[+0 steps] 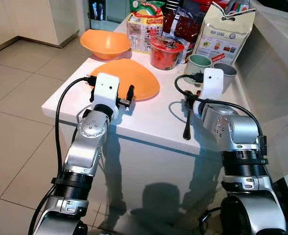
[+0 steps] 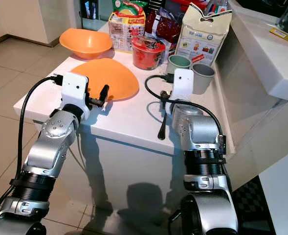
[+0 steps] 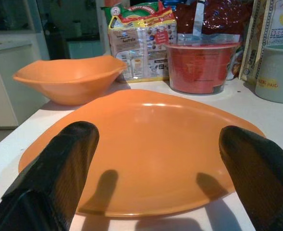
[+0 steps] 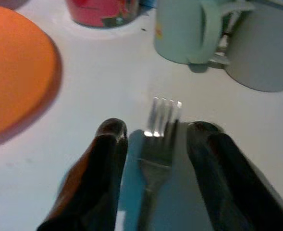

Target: Setting the table

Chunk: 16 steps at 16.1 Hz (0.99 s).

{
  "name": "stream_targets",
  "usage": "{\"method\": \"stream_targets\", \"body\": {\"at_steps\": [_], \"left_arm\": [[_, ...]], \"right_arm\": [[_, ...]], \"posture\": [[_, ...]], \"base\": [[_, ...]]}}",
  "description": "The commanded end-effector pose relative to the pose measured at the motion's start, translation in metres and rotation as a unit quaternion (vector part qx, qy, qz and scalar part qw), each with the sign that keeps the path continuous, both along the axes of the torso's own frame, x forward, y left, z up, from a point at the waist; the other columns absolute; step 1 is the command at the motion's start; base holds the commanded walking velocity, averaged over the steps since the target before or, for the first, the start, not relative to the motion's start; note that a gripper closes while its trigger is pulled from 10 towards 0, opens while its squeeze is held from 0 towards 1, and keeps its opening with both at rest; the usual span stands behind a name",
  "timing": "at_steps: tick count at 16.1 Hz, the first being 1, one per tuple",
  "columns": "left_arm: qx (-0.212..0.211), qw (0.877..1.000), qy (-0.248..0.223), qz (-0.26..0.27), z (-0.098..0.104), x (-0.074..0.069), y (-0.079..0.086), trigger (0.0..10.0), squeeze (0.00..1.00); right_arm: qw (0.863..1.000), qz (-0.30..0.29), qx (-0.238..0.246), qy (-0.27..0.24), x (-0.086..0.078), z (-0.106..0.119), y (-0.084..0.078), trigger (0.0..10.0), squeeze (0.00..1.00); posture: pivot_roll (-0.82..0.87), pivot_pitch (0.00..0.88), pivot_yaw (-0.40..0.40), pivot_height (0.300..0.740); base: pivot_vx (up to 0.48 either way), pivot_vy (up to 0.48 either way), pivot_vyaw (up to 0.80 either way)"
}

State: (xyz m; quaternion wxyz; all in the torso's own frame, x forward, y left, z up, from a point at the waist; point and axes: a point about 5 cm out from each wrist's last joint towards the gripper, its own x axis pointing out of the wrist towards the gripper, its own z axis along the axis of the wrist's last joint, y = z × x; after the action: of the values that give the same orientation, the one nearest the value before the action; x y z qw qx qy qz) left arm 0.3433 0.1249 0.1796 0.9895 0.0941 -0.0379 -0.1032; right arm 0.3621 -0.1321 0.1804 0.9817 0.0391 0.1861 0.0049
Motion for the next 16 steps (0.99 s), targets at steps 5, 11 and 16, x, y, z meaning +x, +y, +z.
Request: {"method": "stream_targets", "body": {"at_steps": [5,11,16], "left_arm": [[0.001,1.0,-0.007,-0.009,0.007,0.0,-0.006,10.0,0.0],[0.001,1.0,-0.007,-0.011,0.007,0.0,-0.006,10.0,0.0],[0.003,1.0,-0.007,-0.01,0.006,0.0,-0.006,10.0,0.0]], "right_arm": [[0.999,-0.018,-0.039,0.009,0.006,0.004,-0.012,10.0,0.59],[0.997,-0.008,-0.045,0.068,0.004,-0.014,-0.01,10.0,0.0],[0.995,0.001,-0.059,0.086,0.005,-0.017,-0.012,10.0,0.0]], "posture": [[0.15,0.0,-0.113,0.74],[0.15,0.0,-0.121,0.74],[0.15,0.0,-0.131,0.74]], "base": [[0.0,0.0,0.0],[0.0,0.0,0.0],[0.0,0.0,0.0]]}}
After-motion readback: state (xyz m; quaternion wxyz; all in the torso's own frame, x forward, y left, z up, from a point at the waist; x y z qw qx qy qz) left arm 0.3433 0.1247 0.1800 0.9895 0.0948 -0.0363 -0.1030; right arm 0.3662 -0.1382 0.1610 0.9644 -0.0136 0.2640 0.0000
